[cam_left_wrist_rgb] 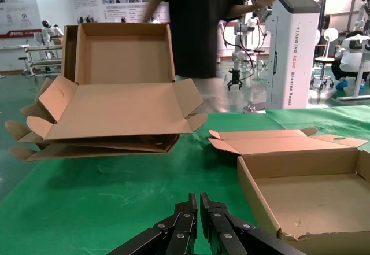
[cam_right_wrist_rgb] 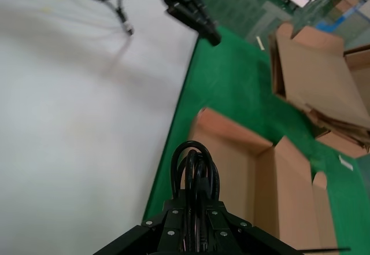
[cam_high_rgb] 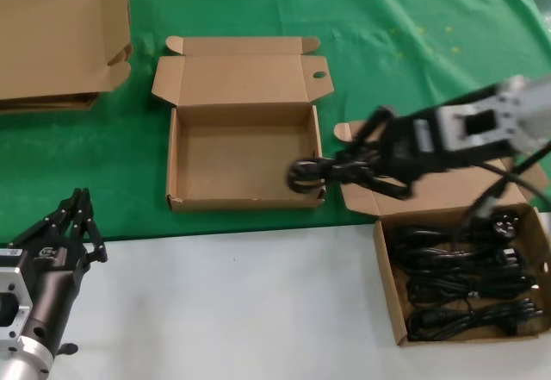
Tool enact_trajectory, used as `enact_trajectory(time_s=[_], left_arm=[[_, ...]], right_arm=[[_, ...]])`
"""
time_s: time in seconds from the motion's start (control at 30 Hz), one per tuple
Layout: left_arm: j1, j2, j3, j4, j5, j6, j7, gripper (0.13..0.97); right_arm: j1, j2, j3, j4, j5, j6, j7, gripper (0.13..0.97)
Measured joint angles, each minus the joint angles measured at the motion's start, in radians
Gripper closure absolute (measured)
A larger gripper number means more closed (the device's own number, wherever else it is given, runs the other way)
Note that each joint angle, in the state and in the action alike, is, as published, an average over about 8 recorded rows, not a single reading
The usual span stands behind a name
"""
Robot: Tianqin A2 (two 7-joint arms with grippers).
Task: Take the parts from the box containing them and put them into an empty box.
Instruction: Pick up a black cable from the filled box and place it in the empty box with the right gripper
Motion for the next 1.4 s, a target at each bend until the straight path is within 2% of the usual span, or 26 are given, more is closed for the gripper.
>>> enact_trajectory(time_s=[0.13,0.27,0.63,0.8,1.13,1.27,1.4], left_arm=[[0.000,0.000,0.000,0.000,0.000,0.000,0.000,0.925],[0.000,0.000,0.000,0.000,0.000,0.000,0.000,0.925],[0.000,0.000,0.000,0.000,0.000,0.000,0.000,0.925],[0.000,0.000,0.000,0.000,0.000,0.000,0.000,0.925],[0.000,0.000,0.000,0.000,0.000,0.000,0.000,0.925],[0.000,0.000,0.000,0.000,0.000,0.000,0.000,0.925],[0.000,0.000,0.000,0.000,0.000,0.000,0.000,0.925]], right_arm=[[0.008,-0.072,-0.023,-0.018,-0.023,0.054,0.044,0.909],[0.020,-0.154,-0.044,-0.078,-0.045,0.120,0.036,0.909],[0.078,-0.390,-0.060,-0.411,-0.035,0.349,-0.185,0.909],[0.105,-0.456,-0.151,-0.554,0.085,0.455,-0.291,0.909],[0.116,-0.485,-0.499,-0.652,0.434,0.638,-0.420,0.909],[0.116,-0.487,-0.577,-0.663,0.510,0.685,-0.454,0.909],[0.113,-0.487,-0.613,-0.670,0.548,0.718,-0.481,0.910]])
